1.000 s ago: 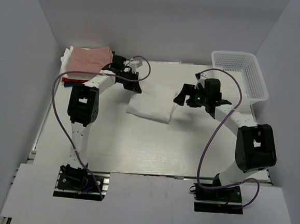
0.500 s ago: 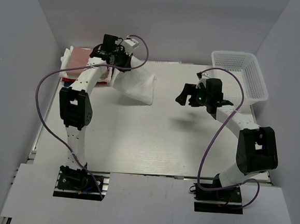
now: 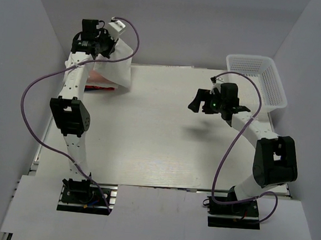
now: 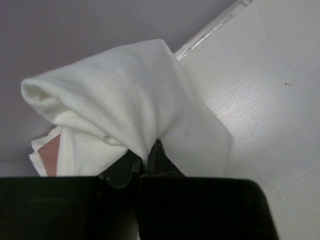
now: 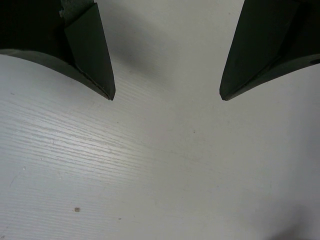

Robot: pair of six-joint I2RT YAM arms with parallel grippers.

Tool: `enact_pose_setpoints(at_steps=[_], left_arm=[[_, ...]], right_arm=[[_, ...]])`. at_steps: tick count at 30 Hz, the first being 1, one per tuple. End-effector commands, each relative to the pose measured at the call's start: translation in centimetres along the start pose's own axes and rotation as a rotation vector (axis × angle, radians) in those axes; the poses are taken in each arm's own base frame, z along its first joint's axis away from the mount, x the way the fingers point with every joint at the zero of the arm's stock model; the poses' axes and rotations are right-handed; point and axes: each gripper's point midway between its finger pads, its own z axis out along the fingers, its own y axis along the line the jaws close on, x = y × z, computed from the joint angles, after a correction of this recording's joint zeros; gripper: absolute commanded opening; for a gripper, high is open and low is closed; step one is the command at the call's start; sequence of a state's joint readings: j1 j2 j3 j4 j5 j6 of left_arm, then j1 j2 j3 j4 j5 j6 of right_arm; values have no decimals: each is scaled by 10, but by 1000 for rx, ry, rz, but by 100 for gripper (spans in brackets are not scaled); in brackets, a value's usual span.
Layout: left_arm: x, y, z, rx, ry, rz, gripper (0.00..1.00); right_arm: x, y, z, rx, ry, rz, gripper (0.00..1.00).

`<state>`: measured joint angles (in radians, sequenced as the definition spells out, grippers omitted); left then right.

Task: Fold and stack the t-shirts
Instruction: Put the neatly folded tshirt into the corner of the board with the left arm

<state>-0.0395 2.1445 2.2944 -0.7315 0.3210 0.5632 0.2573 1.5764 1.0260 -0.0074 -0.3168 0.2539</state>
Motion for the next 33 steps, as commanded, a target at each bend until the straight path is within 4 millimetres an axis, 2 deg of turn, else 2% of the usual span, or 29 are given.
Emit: enact_pose_setpoints(at_steps=[1,2,4,8,11,13,14,20,23,25,27,31,32,33], left_arm=[[-44,20,-25,-59,-120,91,0],[-50,27,-37,-79,-133,94,0],[-61,31,-47,-84,-172,104,0],[-67,40,-59,-110,-190,110,0],[-56,62,-65,-161,-182,89,0],[-60,67,-71,-170,-200,83,0],[-61,68,-72,-174,-207,86,0],[-56,86,-83,-190,-224,72,0],[-43,97,-78,-200,-224,54,0],[-23,112,-71,-217,-199,25,0],[-14,118,-69,-212,-200,19,0],[17,136,-56,-208,-190,-3,0],[28,134,-44,-189,-182,-11,0],[35,138,-41,-190,-184,-30,0]], right_arm=[[-35,16,-6,-34,-76,-43,91],[-39,15,-6,-33,-83,-43,91],[-39,16,-2,-43,-76,-31,91],[-35,23,2,-84,-52,-9,91],[-31,24,6,-86,-41,-14,91],[-33,27,6,-83,-47,-24,91],[-26,23,8,-68,-15,-16,91],[-24,21,13,-25,-1,-36,91],[-22,22,18,-22,16,-36,91],[-19,22,22,-19,29,-34,91],[-21,22,23,-15,28,-38,91],[-19,18,30,11,54,-30,91],[-22,19,32,12,51,-33,91],[-18,18,35,17,67,-32,91]])
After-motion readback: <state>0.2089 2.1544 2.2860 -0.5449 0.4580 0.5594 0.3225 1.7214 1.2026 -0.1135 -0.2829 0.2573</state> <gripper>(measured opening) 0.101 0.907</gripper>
